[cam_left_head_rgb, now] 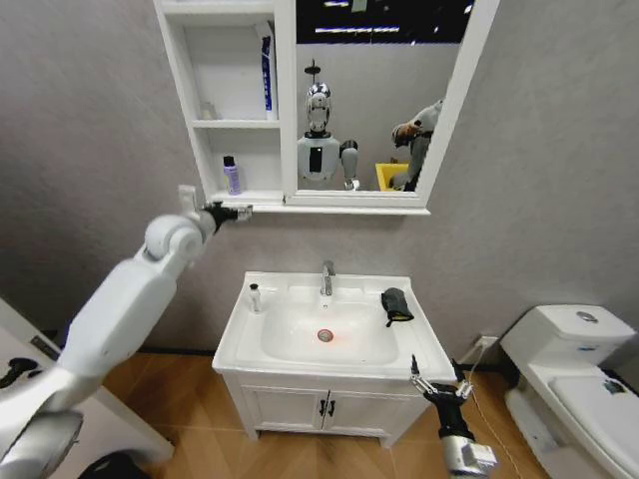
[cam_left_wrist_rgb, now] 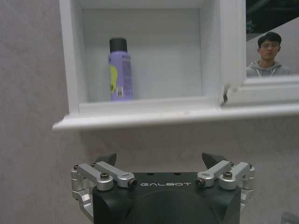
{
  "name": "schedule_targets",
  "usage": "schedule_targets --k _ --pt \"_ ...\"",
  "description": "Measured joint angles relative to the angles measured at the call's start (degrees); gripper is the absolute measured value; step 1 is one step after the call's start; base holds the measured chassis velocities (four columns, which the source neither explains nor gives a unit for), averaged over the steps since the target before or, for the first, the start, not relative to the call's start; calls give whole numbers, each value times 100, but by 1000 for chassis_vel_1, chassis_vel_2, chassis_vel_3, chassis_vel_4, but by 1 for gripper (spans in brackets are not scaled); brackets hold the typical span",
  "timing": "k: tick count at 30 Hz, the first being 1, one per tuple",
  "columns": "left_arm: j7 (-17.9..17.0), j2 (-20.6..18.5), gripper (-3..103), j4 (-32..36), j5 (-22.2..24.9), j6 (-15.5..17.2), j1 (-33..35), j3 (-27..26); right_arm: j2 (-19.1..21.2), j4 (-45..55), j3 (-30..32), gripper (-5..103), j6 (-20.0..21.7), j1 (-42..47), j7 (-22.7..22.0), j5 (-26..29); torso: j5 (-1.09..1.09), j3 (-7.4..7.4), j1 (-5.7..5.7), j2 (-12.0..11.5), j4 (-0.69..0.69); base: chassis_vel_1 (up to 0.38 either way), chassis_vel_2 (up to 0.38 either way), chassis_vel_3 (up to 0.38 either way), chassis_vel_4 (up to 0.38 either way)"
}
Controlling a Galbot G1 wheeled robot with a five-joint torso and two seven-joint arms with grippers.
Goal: Move facial cleanser and shampoo from washbasin to cabinet, then wipe washbasin with towel.
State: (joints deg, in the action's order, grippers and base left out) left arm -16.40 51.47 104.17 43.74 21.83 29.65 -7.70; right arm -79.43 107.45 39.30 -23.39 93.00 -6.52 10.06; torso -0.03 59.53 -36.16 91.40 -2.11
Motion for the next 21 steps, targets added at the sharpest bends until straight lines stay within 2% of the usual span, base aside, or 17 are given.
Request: schedule_targets --k 1,2,4,5,7,8,10,11,15,19,20,21 --pt "0 0 100 0 0 0 0 0 0 0 0 100 0 0 0 0 0 0 0 0 0 0 0 0 0" --pt "94 142 100 63 -426 -321 607 -184 -3 -10 -10 100 8 -3 -4 -2 -3 0 -1 0 0 0 0 0 0" --pt "305 402 100 28 -964 -737 1556 -446 -11 -31 -32 100 19 -11 -7 -22 3 0 0 0 0 0 0 0 0" --pt "305 402 100 28 -964 -737 1556 -446 -11 -31 -32 100 19 -11 -7 -22 3 0 0 0 0 0 0 0 0" --pt "702 629 100 -273 -1549 -1135 2205 -577 -31 -37 -46 100 26 -19 -10 -42 2 0 0 0 -1 0 0 0 0" --pt "702 629 100 -273 -1549 -1135 2205 -577 -31 -37 -46 100 26 -19 -10 -42 2 0 0 0 -1 0 0 0 0" --pt "1059 899 100 -672 -2151 -1483 2599 -627 -62 -34 -53 100 27 -20 -13 -67 4 0 0 0 0 0 0 0 0" --pt "1059 899 100 -672 -2151 -1483 2599 -627 -62 -34 -53 100 27 -20 -13 -67 4 0 0 0 0 0 0 0 0" --pt "1262 1364 100 -1454 -2548 -1816 2544 -527 -76 29 -57 100 24 57 -17 -89 3 1 -2 0 1 0 0 0 0" --pt "1330 1609 100 -1785 -2563 -1836 2308 -474 -57 61 -41 100 -1 101 -22 -88 5 1 -2 0 2 0 0 0 0" --pt "1353 1719 103 -1952 -2572 -1845 2172 -444 -38 64 -26 100 -24 121 -30 -86 3 1 -2 0 2 0 0 0 0" --pt "1372 1825 101 -2129 -2579 -1853 2013 -420 -23 64 -12 100 -44 138 -39 -81 3 1 -2 0 2 0 0 0 0"
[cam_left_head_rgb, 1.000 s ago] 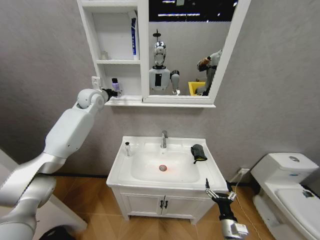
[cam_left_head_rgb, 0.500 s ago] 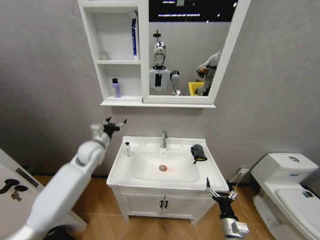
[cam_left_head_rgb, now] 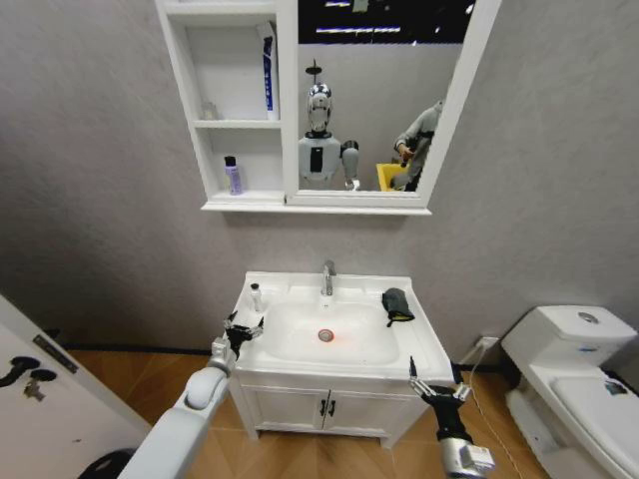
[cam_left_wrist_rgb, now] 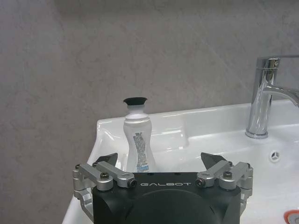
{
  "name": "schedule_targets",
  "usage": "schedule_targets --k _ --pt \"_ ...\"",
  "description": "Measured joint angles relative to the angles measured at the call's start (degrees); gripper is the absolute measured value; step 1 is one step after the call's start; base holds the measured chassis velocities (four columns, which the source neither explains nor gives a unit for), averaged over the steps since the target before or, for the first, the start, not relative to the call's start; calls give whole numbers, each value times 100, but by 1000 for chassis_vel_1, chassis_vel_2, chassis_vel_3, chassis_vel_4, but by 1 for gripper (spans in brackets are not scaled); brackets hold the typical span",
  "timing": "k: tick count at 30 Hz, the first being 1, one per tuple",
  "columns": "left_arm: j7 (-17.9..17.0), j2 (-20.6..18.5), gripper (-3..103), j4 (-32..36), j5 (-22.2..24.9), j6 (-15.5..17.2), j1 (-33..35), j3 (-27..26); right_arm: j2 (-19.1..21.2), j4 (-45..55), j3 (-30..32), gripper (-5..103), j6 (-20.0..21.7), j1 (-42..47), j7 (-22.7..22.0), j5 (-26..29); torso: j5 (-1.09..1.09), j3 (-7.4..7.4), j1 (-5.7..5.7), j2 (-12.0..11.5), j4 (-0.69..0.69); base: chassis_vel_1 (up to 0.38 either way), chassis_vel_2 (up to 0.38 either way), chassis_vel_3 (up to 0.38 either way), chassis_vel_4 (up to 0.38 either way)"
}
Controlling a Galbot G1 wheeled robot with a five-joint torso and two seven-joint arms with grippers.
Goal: Move facial cleanser and shampoo from washbasin to cabinet, then wipe washbasin with towel.
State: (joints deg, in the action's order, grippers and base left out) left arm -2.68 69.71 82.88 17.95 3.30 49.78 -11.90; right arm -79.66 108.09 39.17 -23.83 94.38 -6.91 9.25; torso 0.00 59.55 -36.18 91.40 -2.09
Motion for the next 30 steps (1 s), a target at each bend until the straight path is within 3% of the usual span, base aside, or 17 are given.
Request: schedule_targets --k 7,19,20,22,24,29,30 --pt "24 494 99 -1139 -122 -56 -852 -4 95 34 71 100 -108 85 -48 38 2 0 -1 0 1 0 0 0 0" --pt "-177 886 94 -1821 -339 -80 -1254 -91 195 44 111 100 -102 55 -49 156 0 0 0 -1 0 0 0 0 0" --pt "-237 898 77 -1878 -334 -10 -1307 -100 232 18 109 100 -103 27 -49 182 0 0 -1 -1 -1 0 0 0 0" --pt "-232 856 66 -1881 -329 11 -1309 -99 258 12 117 100 -103 9 -49 228 0 0 0 -1 0 0 0 0 0" --pt "-232 831 66 -1872 -320 27 -1304 -96 265 7 118 100 -103 -3 -49 240 0 0 0 -1 0 0 0 0 0" --pt "-291 644 44 -1671 -2 126 -1220 -73 267 -10 88 100 -92 -41 -48 243 -2 0 0 -1 0 0 0 0 0" --pt "-291 644 44 -1671 -2 126 -1220 -73 267 -10 88 100 -92 -41 -48 243 -2 0 0 -1 0 0 0 0 0"
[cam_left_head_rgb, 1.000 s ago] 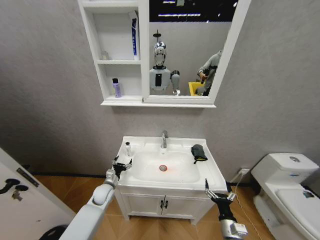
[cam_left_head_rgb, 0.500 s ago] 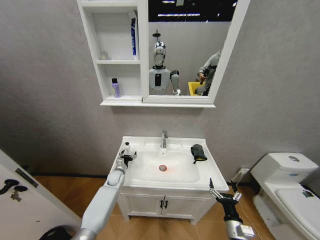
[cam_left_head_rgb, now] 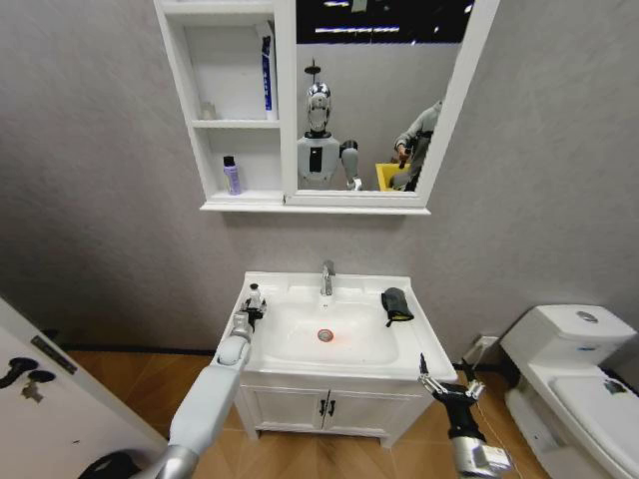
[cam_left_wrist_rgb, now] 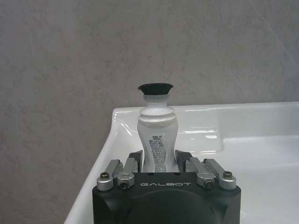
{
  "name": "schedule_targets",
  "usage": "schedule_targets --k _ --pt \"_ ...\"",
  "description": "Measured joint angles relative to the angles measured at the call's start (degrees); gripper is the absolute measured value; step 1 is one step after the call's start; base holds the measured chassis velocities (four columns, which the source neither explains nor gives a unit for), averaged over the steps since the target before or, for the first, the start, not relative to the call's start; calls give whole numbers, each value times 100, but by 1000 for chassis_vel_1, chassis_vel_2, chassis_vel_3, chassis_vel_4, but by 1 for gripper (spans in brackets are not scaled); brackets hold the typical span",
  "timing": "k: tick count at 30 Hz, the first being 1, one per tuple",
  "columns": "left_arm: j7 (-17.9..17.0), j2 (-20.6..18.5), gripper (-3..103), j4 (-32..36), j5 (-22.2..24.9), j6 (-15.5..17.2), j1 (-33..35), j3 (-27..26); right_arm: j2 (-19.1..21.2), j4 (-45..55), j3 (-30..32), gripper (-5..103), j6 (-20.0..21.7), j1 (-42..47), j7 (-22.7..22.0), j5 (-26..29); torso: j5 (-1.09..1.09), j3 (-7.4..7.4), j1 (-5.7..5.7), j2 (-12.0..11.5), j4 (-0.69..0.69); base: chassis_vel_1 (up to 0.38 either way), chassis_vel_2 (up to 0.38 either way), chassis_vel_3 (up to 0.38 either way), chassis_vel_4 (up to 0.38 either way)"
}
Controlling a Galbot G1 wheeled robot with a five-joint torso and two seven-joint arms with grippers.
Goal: Move facial cleanser and shampoo from washbasin to cabinet, then wipe washbasin with towel.
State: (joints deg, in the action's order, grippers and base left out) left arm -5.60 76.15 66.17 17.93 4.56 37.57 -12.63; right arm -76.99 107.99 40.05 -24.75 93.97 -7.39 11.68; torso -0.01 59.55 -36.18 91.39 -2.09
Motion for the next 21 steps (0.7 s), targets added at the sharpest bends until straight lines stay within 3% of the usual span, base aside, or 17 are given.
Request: schedule_targets --k 2,8,10,13,16,17,18,20,21 --pt "0 -211 34 192 122 16 80 12 -16 5 -25 100 33 -26 1 -16 0 0 0 0 -1 0 0 0 0" --pt "-29 -684 29 889 354 97 330 58 -23 47 -20 100 81 -41 1 -15 -1 0 0 0 -2 0 0 0 0" --pt "-383 -1253 29 1950 700 433 572 146 -13 74 -7 100 132 -51 1 -11 -4 0 2 0 -1 0 0 0 0" --pt "-671 -1576 29 2517 976 636 629 177 -15 74 -3 100 164 -88 1 -8 -1 -1 1 1 -1 0 0 0 0" --pt "-1175 -2655 29 4114 2069 1175 447 246 -30 59 -16 100 217 -169 6 -18 0 -1 1 1 -1 0 0 0 0" --pt "-1175 -2655 29 4114 2069 1175 447 246 -30 59 -16 100 217 -169 6 -18 0 -1 1 1 -1 0 0 0 0" --pt "-1281 -2915 29 4394 2375 1304 313 257 -37 53 -30 100 222 -176 8 -27 1 -1 2 1 0 0 0 0 0" --pt "-1581 -3537 29 4985 3328 1740 -196 353 -69 28 -76 100 224 -189 13 -84 2 -1 2 1 -2 0 0 0 0" --pt "-1581 -3537 29 4985 3328 1740 -196 353 -69 28 -76 100 224 -189 13 -84 2 -1 2 1 -2 0 0 0 0"
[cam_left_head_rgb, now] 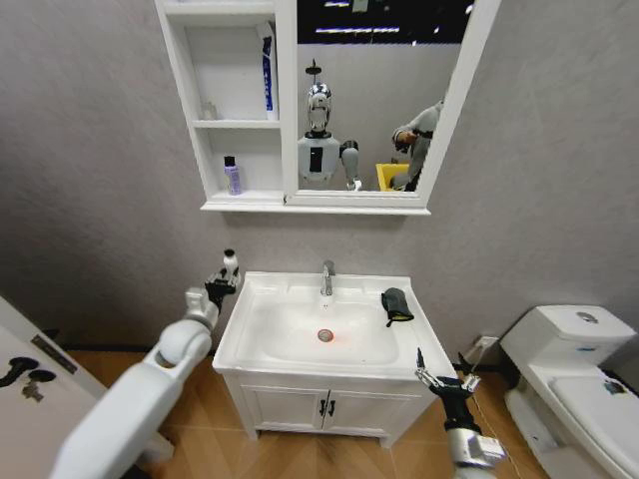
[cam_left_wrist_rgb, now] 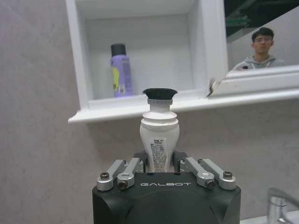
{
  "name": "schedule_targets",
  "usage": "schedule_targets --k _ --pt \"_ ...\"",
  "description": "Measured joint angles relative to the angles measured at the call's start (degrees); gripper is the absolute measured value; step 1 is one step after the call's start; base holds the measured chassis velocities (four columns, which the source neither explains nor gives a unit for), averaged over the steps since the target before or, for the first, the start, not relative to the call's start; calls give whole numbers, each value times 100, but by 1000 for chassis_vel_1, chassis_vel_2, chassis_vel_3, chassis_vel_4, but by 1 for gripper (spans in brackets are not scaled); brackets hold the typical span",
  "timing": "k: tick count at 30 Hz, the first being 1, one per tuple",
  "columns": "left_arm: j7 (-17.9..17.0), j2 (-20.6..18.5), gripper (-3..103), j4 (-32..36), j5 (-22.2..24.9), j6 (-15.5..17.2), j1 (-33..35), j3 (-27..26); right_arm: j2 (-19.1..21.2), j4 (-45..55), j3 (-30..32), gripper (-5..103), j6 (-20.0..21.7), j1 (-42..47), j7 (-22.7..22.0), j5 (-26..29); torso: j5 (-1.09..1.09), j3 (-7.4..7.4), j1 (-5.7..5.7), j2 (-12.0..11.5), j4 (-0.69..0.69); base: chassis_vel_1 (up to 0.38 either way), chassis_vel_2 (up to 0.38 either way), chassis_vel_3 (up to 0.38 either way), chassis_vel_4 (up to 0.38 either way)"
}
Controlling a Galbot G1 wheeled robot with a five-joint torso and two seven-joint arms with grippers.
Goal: Move facial cleanser and shampoo from washbasin to cabinet, then wipe washbasin with towel.
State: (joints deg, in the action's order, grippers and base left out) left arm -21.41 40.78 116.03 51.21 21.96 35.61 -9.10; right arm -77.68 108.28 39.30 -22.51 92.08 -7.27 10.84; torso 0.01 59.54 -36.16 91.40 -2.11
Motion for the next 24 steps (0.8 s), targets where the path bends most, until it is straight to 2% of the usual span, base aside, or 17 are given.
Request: schedule_targets --k 1,2,4,5,7,8,10,11,12,13,15,16,18,21,24 --pt "-92 -152 29 122 319 157 -230 51 -10 -9 -13 100 0 0 1 -23 -4 0 0 0 -1 0 0 0 0" --pt "-251 -374 29 275 997 510 -802 182 -33 -22 -39 100 -7 -2 3 -68 -1 0 0 0 0 0 0 0 0" --pt "-382 -531 29 260 1860 881 -1668 515 -42 -26 -48 100 -26 -2 6 -97 -1 0 0 0 0 0 0 0 0" --pt "-382 -531 29 260 1860 881 -1668 515 -42 -26 -48 100 -26 -2 6 -97 -1 0 0 0 0 0 0 0 0" --pt "-410 -553 29 -148 2515 1256 -2842 1127 -47 -24 -40 100 -39 -2 7 -96 -1 1 -1 0 2 0 0 0 0" --pt "-410 -553 29 -148 2515 1256 -2842 1127 -47 -24 -40 100 -39 -2 7 -96 -1 1 -1 0 2 0 0 0 0" --pt "-417 -368 29 -719 2696 1394 -3768 1680 -50 -7 -29 100 -41 -3 6 -95 -2 1 -1 0 0 0 0 0 0" --pt "-417 -368 29 -719 2696 1394 -3768 1680 -50 -7 -29 100 -41 -3 6 -95 -2 1 -1 0 0 0 0 0 0" --pt "-436 -248 29 -1036 2688 1415 -4136 1941 -56 -6 -30 100 -41 -6 6 -99 0 0 0 0 1 0 0 0 0" --pt "-449 25 29 -1650 2576 1417 -4648 2355 -76 -12 -38 100 -41 -3 3 -131 2 1 0 0 1 0 0 0 0" --pt "-441 503 29 -2430 2437 1439 -5093 2663 -111 -12 -55 100 -56 34 0 -203 -1 2 -4 -2 3 0 0 0 0" --pt "-441 503 29 -2430 2437 1439 -5093 2663 -111 -12 -55 100 -56 34 0 -203 -1 2 -4 -2 3 0 0 0 0" --pt "-383 978 29 -2966 2329 1492 -5282 2765 -119 22 -52 100 -68 101 -1 -214 -2 2 -4 -2 3 0 0 0 0" --pt "-347 1199 29 -3223 2225 1490 -5331 2774 -108 21 -35 100 -85 116 -5 -214 0 2 -4 -2 3 0 0 0 0" --pt "-241 1627 29 -3802 1890 1439 -5369 2752 -108 -20 -16 100 -102 113 -21 -205 0 2 -2 -2 2 0 0 0 0"
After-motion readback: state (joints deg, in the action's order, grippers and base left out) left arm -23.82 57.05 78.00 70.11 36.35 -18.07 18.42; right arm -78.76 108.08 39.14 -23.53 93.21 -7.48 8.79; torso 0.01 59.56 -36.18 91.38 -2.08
